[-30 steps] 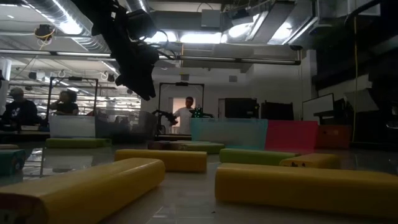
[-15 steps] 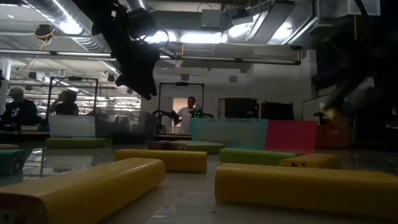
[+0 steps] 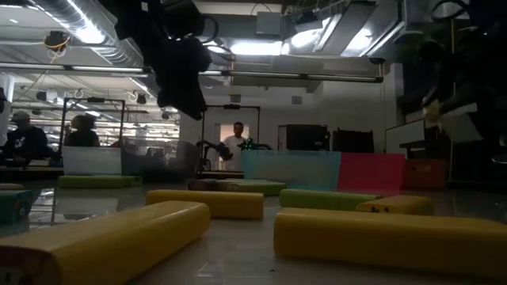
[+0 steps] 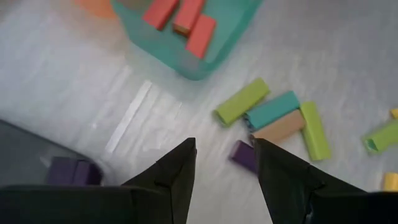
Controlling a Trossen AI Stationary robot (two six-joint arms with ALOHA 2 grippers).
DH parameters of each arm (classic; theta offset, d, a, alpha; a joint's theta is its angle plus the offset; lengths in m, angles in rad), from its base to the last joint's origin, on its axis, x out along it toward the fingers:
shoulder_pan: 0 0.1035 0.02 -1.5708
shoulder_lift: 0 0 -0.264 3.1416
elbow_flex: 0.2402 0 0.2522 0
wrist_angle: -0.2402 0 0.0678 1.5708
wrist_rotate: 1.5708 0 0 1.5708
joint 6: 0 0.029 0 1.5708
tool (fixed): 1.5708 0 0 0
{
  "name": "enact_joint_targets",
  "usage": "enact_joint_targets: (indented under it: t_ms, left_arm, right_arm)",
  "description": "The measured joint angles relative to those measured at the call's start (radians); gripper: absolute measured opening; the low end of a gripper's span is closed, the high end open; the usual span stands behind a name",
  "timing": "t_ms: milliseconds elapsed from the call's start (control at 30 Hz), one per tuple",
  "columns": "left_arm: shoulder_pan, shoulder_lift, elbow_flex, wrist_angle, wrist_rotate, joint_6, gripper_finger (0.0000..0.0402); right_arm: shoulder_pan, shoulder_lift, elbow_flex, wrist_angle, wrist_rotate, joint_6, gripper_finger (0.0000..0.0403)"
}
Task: Sort blocks
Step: Put the yellow block into the right orange bin
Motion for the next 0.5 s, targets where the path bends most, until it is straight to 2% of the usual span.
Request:
enact_joint_targets:
  t_ms: [233, 500]
  left_arm:
    - [-0.054, 0.0, 0.0, 0.019, 0.0, -0.043, 0.015]
    - [-0.089, 0.0, 0.0, 0.058, -0.001, -0.086, 0.015]
  right_arm:
    - [-0.222, -0.035, 0.0, -0.002, 0.066, -0.159, 0.0102]
    - [-0.45, -0.025, 0.0, 0.051, 0.009, -0.41, 0.0102]
